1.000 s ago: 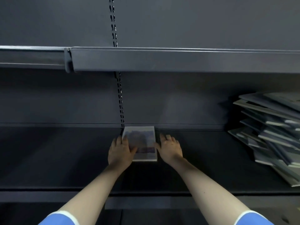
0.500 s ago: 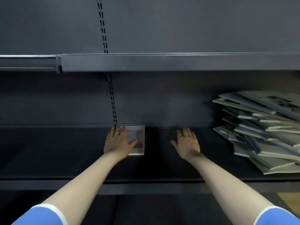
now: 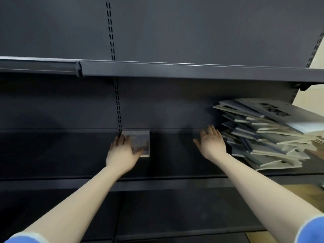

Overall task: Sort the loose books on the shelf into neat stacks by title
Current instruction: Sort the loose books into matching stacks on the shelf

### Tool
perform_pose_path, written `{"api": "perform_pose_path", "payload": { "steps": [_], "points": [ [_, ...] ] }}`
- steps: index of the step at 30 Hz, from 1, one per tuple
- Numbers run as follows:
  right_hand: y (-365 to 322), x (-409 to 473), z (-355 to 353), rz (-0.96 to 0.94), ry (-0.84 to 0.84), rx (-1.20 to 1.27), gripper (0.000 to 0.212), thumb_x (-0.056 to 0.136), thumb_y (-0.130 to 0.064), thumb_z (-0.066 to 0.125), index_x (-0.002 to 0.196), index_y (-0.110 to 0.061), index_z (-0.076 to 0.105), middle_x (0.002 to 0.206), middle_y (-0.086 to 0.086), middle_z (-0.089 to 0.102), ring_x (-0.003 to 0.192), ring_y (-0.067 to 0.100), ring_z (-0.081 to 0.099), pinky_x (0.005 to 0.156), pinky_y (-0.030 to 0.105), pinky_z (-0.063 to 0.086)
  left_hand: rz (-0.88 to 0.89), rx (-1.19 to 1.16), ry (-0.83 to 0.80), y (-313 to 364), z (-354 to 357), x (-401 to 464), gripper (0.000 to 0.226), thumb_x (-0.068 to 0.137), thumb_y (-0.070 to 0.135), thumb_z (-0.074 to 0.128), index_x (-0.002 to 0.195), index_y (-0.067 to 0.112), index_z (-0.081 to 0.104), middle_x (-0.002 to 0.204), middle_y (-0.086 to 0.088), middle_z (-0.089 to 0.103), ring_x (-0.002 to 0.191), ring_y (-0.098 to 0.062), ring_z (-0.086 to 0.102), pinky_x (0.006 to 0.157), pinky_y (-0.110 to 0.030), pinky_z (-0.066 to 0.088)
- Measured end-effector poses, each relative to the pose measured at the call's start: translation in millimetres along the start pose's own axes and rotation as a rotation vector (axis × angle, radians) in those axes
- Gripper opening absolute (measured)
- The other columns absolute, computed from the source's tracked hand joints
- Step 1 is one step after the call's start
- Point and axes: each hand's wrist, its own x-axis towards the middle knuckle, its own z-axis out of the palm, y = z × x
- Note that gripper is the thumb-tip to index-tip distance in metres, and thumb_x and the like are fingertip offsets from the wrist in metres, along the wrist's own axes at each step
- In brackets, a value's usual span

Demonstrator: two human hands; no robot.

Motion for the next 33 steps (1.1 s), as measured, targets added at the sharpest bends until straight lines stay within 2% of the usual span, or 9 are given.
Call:
{"api": "perform_pose_path", "payload": {
  "steps": [3,8,17,27,30,33],
  "points": [
    [8,-14,-11,-0.006,0.047,-0.006,0.057,0.098,-0.042,0.042,0.142,-0.005,0.038,0.153,0.021,0.025,0.145,0.031,0.019,0.117,0.036,0.015,-0.01,-0.019,0.01,-1,-5,-11,0.078,0.086,0.061,0.045,0.144,0.01,0.033,0.146,-0.01,0.038,0.137,-0.029,0.03,0.11,-0.042,0.033],
    [27,-22,-34,0.005,0.115,-0.049,0.054,0.095,-0.038,0.049,0.133,0.001,0.047,0.142,0.026,0.04,0.137,0.036,0.032,0.112,0.04,0.025,0.016,-0.022,0.006,16,-17,-25,0.068,0.088,0.052,0.048,0.138,0.006,0.039,0.137,-0.012,0.044,0.129,-0.031,0.037,0.106,-0.041,0.036],
    [89,-18,-67,0.079,0.151,-0.113,0.053,0.097,-0.043,0.042,0.129,-0.001,0.049,0.135,0.022,0.046,0.129,0.035,0.038,0.106,0.04,0.029,0.057,-0.027,0.022,77,-29,-19,0.066,0.091,0.051,0.046,0.14,0.009,0.033,0.14,-0.014,0.041,0.128,-0.034,0.038,0.105,-0.044,0.036],
    [197,5,-86,0.1,0.174,-0.083,0.052,0.101,-0.043,0.031,0.13,-0.004,0.049,0.131,0.019,0.048,0.122,0.035,0.043,0.101,0.04,0.034,0.125,-0.113,0.022,225,4,0,0.066,0.093,0.051,0.043,0.144,0.011,0.029,0.147,-0.012,0.034,0.136,-0.033,0.031,0.107,-0.047,0.035],
    [224,17,-95,0.083,0.117,0.003,0.055,0.101,-0.045,0.026,0.124,-0.003,0.054,0.125,0.02,0.052,0.115,0.035,0.049,0.096,0.039,0.038,0.155,-0.149,0.019,278,18,8,0.067,0.095,0.051,0.04,0.146,0.01,0.026,0.151,-0.011,0.029,0.14,-0.03,0.026,0.11,-0.043,0.031],
    [255,34,-102,0.092,0.064,0.096,0.059,0.101,-0.048,0.022,0.122,-0.004,0.055,0.128,0.02,0.053,0.117,0.035,0.049,0.093,0.04,0.041,0.167,-0.201,-0.001,330,30,16,0.069,0.096,0.052,0.036,0.149,0.009,0.021,0.155,-0.011,0.023,0.144,-0.028,0.018,0.115,-0.041,0.024]
  ]
}}
